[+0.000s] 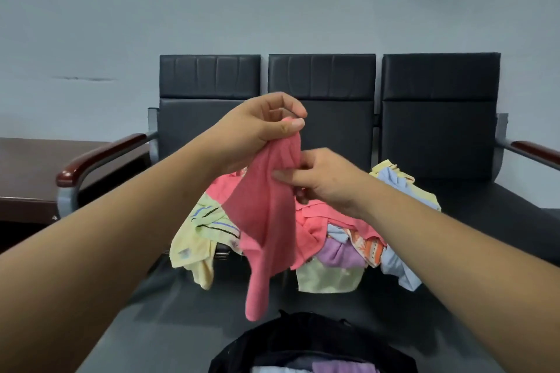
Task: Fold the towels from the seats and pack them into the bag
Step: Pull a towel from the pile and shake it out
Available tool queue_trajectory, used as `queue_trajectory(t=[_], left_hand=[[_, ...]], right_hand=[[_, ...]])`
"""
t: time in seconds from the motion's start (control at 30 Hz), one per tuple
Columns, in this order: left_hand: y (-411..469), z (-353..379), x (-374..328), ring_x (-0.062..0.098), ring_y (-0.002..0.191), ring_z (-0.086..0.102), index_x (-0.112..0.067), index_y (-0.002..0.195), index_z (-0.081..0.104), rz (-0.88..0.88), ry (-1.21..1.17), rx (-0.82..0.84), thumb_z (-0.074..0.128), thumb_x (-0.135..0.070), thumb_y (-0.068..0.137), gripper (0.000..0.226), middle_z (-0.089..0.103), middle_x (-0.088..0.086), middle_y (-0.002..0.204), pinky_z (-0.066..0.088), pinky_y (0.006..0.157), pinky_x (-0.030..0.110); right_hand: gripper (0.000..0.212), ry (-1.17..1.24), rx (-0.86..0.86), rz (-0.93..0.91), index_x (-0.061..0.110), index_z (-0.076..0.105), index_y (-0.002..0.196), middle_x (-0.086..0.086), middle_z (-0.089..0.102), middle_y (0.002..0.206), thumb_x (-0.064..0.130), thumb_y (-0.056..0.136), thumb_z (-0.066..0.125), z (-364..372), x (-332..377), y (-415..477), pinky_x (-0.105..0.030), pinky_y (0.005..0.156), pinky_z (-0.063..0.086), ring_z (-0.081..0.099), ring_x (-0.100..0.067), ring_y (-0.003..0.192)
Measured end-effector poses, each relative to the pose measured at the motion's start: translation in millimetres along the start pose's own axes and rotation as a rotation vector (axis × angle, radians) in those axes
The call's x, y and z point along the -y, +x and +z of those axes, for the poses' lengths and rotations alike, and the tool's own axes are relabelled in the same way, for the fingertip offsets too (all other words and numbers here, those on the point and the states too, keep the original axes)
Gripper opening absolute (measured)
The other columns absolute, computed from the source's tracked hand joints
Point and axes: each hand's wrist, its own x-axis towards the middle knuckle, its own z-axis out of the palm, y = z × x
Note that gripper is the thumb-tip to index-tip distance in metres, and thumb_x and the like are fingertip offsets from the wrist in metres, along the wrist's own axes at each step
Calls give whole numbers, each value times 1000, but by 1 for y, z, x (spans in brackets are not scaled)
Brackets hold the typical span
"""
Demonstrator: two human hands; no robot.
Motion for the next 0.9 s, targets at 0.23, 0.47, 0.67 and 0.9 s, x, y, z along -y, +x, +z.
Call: queue_trajectory(t=[0.23,0.47,0.67,0.9], left_hand=[[4,2,-25,19,85,65,-3,111,63,-4,-105,22,66,-27,90,32,68,9,95,55,80,29],[3,8,-20,12,67,63,-7,88,60,-110,-120,-28,66,-11,88,7,65,1,78,54,60,24],[-3,2,-4,31,90,60,1,101,70,-281,246,121,79,-32,82,39,70,22,102,50,87,49],[-10,2,20,19,81,65,3,112,67,-280,-174,125,72,-18,87,33,67,10,95,57,77,27]], right_hand=[[17,224,-309,-156,-3,71,105,-5,55,65,8,96,63,-33,80,-4,-21,43,35,40,-10,46],[15,-151,-424,-23,-1,74,95,-3,62,64,11,87,74,-57,81,-26,-25,52,46,54,-13,55],[24,198,-515,-72,-12,67,88,-16,58,82,9,77,69,-70,53,-44,-36,71,42,53,-26,74],[27,195,-120,195,-5,68,103,-16,67,93,9,80,74,-86,33,-59,-30,70,58,66,-21,77]])
